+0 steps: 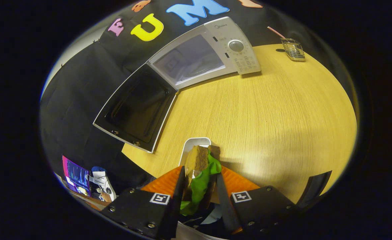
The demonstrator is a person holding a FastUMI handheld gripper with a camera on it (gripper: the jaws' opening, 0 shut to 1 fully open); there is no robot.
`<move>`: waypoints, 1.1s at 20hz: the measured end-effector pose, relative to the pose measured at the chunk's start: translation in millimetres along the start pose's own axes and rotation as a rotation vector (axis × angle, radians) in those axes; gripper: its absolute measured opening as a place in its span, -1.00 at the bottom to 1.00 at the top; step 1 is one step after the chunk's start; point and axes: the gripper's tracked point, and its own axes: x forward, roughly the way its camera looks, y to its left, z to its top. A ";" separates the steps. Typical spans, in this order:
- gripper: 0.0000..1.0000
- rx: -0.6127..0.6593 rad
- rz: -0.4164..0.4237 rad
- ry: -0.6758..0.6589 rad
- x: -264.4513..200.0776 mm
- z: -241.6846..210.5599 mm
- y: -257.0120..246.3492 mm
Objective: Open the microwave, put the food inside, and close the microwave door.
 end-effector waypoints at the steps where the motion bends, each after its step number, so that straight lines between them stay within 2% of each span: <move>1: 0.05 0.010 -0.010 -0.004 -3.2 3.7 -2.2; 3: -0.23 0.034 -0.004 0.005 -2.6 0.9 0.8; 4: -0.23 0.058 -0.011 -0.001 -5.3 4.6 1.6; 5: -0.48 0.062 -0.008 0.003 -4.8 2.0 6.4; 7: -0.48 0.051 -0.027 -0.014 -10.5 6.4 8.0; 14: -0.48 0.086 -0.002 -0.118 -31.3 48.0 47.3; 22: -0.48 0.135 0.016 -0.272 -13.3 104.0 94.4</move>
